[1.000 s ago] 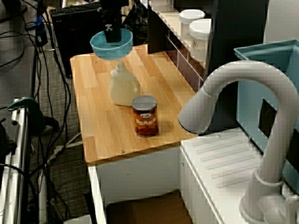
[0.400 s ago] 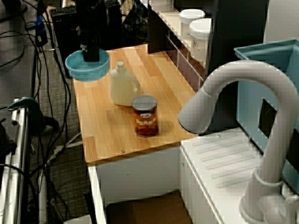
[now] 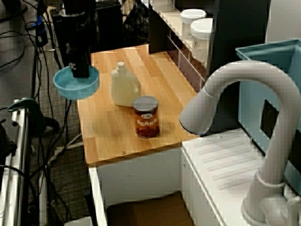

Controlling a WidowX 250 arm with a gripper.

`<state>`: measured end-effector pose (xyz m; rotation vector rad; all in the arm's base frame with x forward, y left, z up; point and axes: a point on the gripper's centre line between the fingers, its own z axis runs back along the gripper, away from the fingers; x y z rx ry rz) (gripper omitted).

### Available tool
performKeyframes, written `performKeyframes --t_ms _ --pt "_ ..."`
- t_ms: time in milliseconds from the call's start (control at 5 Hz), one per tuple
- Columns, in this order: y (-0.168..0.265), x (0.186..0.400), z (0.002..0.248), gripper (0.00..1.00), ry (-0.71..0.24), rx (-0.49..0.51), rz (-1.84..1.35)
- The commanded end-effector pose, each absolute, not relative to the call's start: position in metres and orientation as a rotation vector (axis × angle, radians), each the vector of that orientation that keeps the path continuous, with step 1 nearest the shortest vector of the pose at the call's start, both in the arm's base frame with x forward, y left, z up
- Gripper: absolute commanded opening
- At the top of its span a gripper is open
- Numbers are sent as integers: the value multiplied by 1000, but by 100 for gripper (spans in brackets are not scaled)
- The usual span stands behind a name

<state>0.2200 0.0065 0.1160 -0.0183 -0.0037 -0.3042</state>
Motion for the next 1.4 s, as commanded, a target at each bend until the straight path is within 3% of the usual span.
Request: performKeyframes --t_ms 0,400,800,1200 --pt "-15 211 100 0 -29 38 -304" --pt "-22 225 88 0 -33 35 -272" --pt "-23 252 81 0 -13 25 -235" --pt "-14 259 78 0 6 17 -221"
